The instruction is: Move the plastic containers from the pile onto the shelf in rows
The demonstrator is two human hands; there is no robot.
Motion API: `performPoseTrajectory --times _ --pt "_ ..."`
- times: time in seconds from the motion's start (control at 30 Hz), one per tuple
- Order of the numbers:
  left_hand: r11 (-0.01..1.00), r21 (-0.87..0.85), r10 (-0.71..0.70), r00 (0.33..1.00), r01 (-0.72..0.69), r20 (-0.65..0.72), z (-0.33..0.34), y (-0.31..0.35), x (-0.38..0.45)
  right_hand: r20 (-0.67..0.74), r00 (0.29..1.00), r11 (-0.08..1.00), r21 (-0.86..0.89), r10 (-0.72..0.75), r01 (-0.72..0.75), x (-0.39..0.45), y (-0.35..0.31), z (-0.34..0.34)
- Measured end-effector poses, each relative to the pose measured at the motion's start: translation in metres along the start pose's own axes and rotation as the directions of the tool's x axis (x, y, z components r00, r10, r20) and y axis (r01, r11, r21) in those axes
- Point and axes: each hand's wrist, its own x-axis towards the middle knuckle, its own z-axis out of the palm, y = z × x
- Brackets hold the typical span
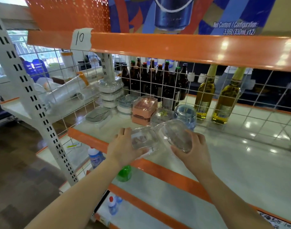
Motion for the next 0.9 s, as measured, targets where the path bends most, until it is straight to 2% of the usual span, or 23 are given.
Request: performPoseTrajectory --times 0.2,0.33,0.7,0.8,0.9 --pt "0.997 -0.036 0.064 0.997 -0.062 0.037 0.014 0.020 0.005 -0.041 0.997 0.997 -0.042 0.060 -0.061 -0.008 0.017 -0.021" --pt "0.988 -0.128 0.094 0.991 -0.081 0.097 0.030 0.045 0.013 -0.083 0.988 0.987 -0.079 0.134 -0.141 -0.013 0.038 -0.045" --pt "0.967 -0.137 0.240 0.950 -0.215 0.199 0.089 0.121 0.017 -0.165 0.921 0.909 -0.175 0.352 -0.379 -0.037 0.091 -0.097" --pt "0.975 -0.108 0.214 0.955 -0.195 0.206 0.101 0.125 0.022 -0.167 0.890 0.872 -0.189 0.425 -0.452 -0.041 0.107 -0.102" --pt "0.977 -0.122 0.191 0.968 -0.172 0.162 0.108 0.123 0.029 -0.107 0.880 0.857 -0.199 0.463 -0.475 -0.041 0.115 -0.102"
